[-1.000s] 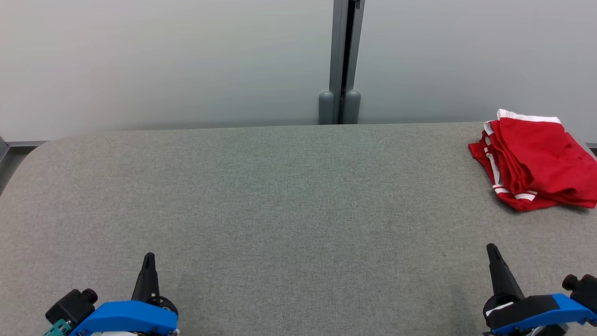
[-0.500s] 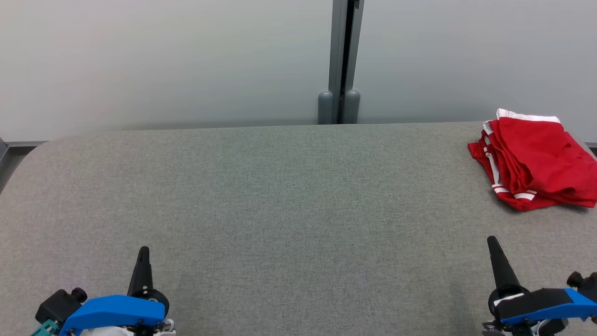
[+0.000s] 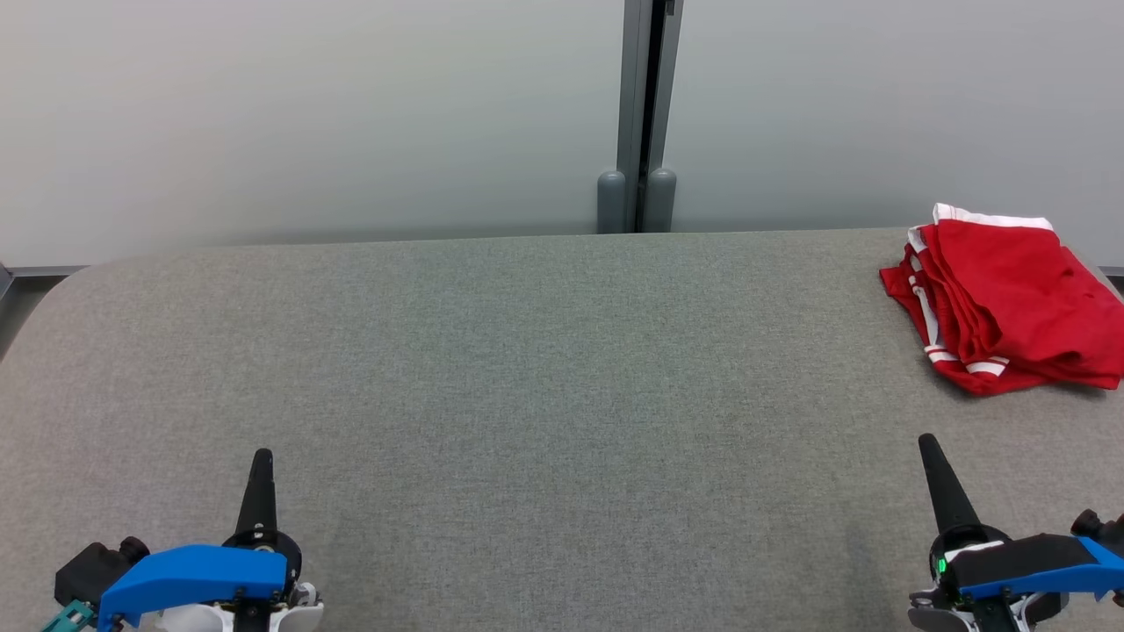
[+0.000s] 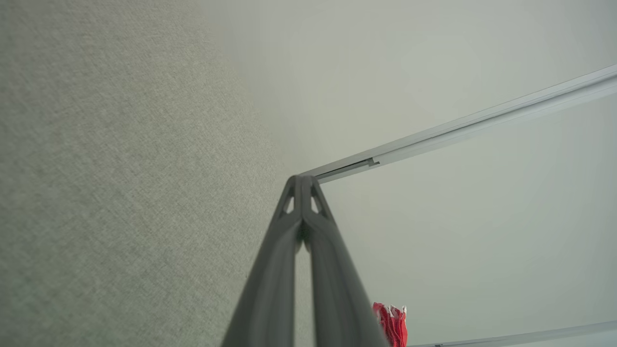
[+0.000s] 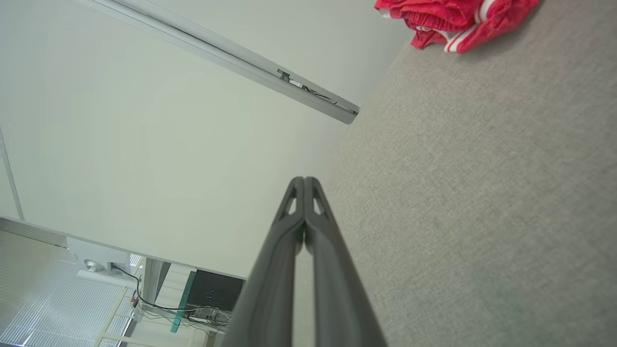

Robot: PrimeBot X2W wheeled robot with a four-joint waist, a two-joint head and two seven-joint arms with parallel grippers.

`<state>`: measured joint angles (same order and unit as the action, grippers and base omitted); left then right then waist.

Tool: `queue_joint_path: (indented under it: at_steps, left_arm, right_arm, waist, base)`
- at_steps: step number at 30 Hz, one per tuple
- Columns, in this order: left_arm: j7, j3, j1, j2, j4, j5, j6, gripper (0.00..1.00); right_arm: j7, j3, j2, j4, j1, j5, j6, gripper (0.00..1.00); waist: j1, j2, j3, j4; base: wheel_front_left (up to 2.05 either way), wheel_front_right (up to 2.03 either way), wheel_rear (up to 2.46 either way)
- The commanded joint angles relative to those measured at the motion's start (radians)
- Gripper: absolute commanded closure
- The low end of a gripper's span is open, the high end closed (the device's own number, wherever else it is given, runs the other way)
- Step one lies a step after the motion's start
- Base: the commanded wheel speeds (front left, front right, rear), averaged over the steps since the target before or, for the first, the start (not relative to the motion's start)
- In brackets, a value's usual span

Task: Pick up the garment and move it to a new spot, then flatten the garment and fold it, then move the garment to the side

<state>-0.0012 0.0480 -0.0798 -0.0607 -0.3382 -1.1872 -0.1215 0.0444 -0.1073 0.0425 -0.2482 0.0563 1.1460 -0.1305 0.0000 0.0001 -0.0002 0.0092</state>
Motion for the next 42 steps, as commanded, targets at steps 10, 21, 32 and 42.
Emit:
queue_joint_path:
  at_steps: [10,21,32,42]
  left_arm:
    - [0.029,0.019,-0.023,0.001,0.032,-0.102,-0.008,1.0]
    - [0.054,0.032,-0.027,0.004,0.05,-0.192,-0.009,1.0]
    - [0.077,0.046,-0.031,0.007,0.067,-0.274,-0.011,1.0]
    - [0.096,0.057,-0.03,0.009,0.08,-0.343,-0.012,1.0]
  right_arm:
    - [0.019,-0.005,0.009,0.008,0.03,0.114,0.0,1.0]
    - [0.033,-0.006,0.01,0.007,0.038,0.212,0.0,1.0]
    - [0.047,-0.007,0.01,0.007,0.047,0.302,0.0,1.0]
    - [0.059,-0.007,0.011,0.006,0.05,0.378,0.0,1.0]
  waist:
    - [0.0,-0.0001,0.001,-0.002]
    - [0.0,-0.0001,0.001,-0.003]
    - [0.0,-0.0001,0.002,-0.005]
    - [0.0,-0.0001,0.002,-0.007]
  base:
    - [0.0,0.0,0.0]
    - [0.0,0.0,0.0]
    - [0.0,0.0,0.0]
    - [0.0,0.0,0.0]
